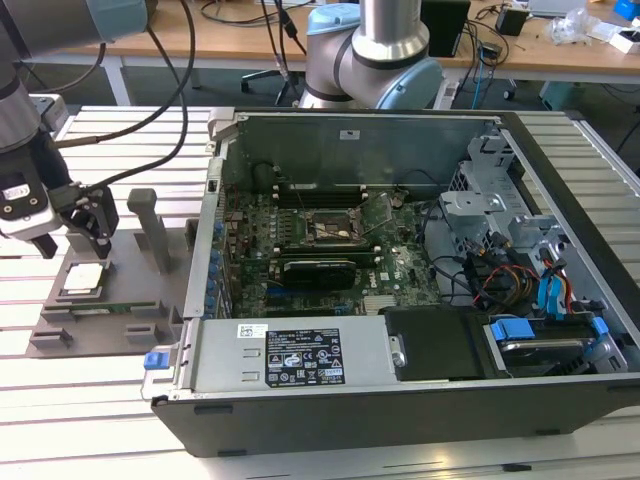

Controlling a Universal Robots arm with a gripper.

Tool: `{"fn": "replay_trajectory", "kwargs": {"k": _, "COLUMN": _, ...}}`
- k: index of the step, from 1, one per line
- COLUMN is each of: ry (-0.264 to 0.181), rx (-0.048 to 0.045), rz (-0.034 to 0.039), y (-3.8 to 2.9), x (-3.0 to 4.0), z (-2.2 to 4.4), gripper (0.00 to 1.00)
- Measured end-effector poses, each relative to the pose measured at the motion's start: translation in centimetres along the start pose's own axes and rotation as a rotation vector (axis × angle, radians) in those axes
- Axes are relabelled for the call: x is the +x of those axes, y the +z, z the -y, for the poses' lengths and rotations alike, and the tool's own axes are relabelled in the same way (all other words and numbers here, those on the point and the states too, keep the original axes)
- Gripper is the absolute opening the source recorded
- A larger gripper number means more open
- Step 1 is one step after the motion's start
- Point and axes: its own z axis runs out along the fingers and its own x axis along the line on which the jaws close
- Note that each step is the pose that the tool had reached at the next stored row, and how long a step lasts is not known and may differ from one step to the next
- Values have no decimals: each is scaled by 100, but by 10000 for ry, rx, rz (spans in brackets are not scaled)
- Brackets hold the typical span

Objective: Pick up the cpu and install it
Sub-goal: 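Pick up the cpu and move it towards the insertion slot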

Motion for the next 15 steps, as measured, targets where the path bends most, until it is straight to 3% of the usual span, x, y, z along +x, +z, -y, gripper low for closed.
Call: {"fn": "replay_trajectory", "kwargs": {"k": 15, "ry": 0, "rx": 0, "rz": 0, "y": 61, "x": 2, "z": -2, "gripper": 72}}
